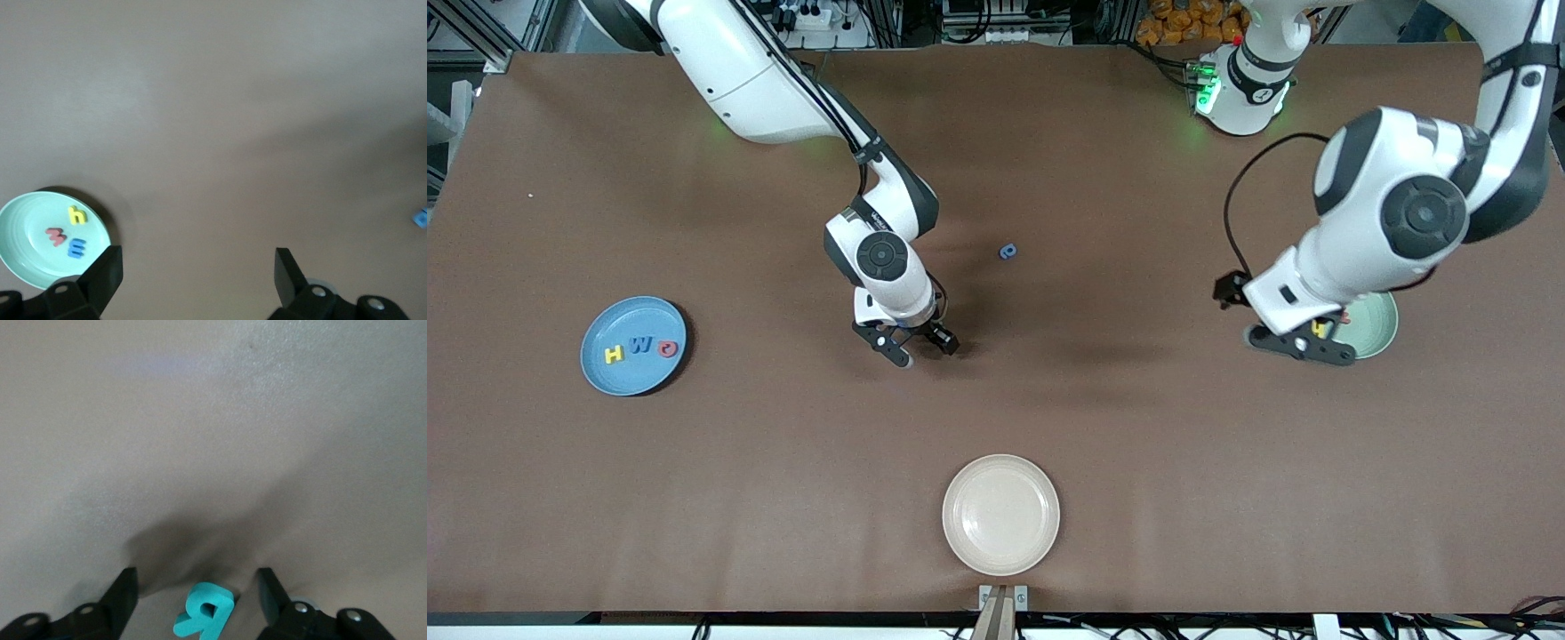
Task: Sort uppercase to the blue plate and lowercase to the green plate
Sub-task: 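Grasp the teal R with the right gripper while the left gripper withdraws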
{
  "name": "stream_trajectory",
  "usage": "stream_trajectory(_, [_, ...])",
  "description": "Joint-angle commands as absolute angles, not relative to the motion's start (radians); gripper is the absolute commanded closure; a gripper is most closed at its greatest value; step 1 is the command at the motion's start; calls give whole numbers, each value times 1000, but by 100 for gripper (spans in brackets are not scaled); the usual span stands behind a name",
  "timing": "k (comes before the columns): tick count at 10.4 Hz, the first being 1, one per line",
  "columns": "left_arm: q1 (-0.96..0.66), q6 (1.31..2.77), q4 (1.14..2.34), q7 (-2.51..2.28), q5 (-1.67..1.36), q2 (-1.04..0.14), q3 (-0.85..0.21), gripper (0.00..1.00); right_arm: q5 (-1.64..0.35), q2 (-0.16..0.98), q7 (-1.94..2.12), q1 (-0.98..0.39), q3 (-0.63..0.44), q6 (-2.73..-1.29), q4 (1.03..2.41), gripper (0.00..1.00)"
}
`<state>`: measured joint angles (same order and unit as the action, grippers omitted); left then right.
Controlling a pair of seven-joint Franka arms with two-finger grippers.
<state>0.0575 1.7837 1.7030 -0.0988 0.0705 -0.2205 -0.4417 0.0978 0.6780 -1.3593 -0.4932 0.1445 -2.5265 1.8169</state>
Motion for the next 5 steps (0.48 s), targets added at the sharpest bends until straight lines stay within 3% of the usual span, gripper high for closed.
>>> stream_trajectory(1, [63,1750,1729,-133,35,-173,-540,0,78,690,-1338,-500,150,-2531,1807,33])
stream_trajectory(5, [66,1825,1808,-346,-5,-157,-669,0,81,690,-1338,-512,152,-2531,1807,51])
